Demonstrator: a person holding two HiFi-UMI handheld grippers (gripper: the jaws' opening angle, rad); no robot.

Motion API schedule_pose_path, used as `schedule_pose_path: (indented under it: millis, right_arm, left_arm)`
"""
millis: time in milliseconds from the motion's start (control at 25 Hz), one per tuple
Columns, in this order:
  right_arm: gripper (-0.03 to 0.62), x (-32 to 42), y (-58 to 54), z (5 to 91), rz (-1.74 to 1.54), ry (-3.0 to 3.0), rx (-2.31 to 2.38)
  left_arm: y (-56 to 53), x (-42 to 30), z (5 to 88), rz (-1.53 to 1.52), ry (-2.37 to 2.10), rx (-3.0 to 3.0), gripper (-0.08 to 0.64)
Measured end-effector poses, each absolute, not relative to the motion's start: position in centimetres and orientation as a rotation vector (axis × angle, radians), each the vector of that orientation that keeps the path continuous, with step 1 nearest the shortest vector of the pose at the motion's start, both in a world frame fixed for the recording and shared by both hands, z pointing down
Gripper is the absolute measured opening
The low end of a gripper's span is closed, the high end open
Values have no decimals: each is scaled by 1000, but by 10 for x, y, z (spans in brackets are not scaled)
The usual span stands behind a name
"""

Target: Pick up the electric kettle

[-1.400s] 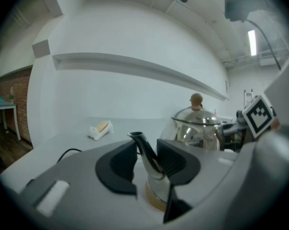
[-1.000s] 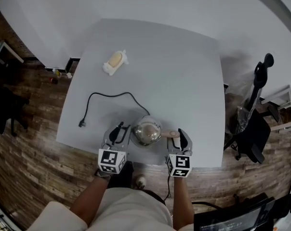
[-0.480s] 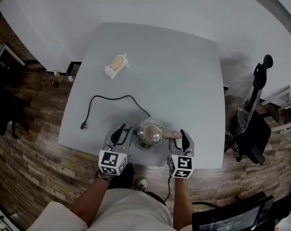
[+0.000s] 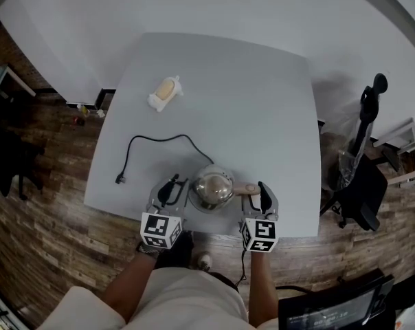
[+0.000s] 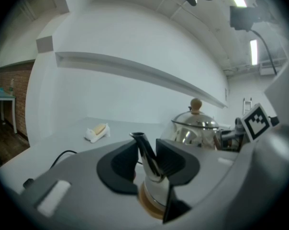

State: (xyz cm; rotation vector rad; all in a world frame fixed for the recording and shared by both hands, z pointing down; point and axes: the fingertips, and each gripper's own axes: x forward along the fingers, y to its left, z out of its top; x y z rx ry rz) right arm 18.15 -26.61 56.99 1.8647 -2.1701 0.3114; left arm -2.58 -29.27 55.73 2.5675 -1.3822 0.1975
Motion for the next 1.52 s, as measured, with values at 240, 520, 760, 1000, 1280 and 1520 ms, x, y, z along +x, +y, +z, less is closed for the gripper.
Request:
schedule_pose_path:
  millis: [240,520,760,1000,1280,1520]
  right_arm:
    - [181,183,-264,563,319,-2172,1865]
    - [181,186,-263,554,325,-2163,1869]
    - [181,186,-261,545,321,-2167,1879]
    - [181,182,-263,529,311,-2176,1882]
    - [181,177,-266,503,309,-2165,1895]
    - [179,175,-266,489,316,-2135,1909]
  left_arm:
    - [-292,-24,549,191,-1383,2574,126]
    - [-293,-21,540,184,-1382,2578,126]
    - [-293,-20,530,163,-1377,2594,126]
    - [-295,-24,513,149,-1373,2609,126]
    - [-301,-29,487,133,-1349,2628,126]
    - [-306,-30,475,126,-1323,2646,124]
